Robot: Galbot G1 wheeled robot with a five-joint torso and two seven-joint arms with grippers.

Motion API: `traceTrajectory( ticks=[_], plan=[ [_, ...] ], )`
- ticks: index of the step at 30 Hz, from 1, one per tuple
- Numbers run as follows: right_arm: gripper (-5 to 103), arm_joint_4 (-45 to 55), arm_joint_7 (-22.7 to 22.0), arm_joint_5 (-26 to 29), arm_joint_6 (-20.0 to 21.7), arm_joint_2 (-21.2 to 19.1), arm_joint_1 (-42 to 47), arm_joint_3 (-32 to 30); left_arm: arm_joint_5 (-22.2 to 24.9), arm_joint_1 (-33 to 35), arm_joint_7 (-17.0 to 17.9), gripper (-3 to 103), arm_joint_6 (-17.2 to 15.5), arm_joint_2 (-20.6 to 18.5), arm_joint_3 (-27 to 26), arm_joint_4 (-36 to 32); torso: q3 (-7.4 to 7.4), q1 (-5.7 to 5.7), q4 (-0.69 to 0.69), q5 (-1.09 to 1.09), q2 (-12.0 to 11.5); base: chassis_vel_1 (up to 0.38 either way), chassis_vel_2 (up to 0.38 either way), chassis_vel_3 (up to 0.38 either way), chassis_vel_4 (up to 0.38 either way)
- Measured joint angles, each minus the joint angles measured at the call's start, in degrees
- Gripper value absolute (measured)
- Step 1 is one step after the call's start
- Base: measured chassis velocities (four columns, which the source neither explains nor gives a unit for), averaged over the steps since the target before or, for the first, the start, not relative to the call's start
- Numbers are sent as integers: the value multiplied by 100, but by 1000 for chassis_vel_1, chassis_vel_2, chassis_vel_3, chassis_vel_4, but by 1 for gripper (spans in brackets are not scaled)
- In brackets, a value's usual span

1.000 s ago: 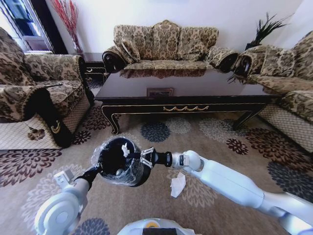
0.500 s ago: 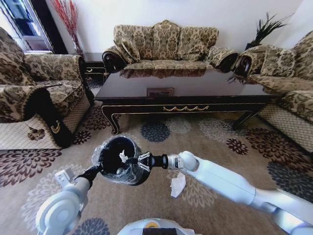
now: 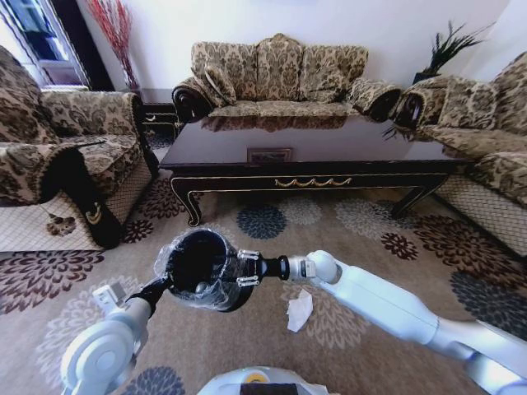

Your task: Move to the front of the table and pick up the trash from the floor, then place it into the trash bin.

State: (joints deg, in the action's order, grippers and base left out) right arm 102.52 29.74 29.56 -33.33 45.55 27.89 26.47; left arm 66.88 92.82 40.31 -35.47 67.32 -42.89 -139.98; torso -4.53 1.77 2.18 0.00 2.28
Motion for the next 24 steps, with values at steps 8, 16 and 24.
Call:
traceTrajectory(
  ticks=[8, 16, 24],
  plan=[
    [95, -24, -1593, -68, 723, -81, 427, -575, 510, 376, 877, 3, -27, -291, -178, 93, 0, 0, 0, -1, 0, 0, 0, 0, 0],
    [100, -96, -3734, 87, 2396, -219, 996, -635, 647, 433, 1003, 3, -144, -286, -186, -98, 0, 0, 1, 0, 1, 0, 0, 0, 0],
    [100, -309, -5581, 1681, 4011, 12, 1436, -359, 795, 465, 1240, 3, -227, -453, -441, -324, 0, 0, -1, 1, 0, 0, 0, 0, 0]
  ],
)
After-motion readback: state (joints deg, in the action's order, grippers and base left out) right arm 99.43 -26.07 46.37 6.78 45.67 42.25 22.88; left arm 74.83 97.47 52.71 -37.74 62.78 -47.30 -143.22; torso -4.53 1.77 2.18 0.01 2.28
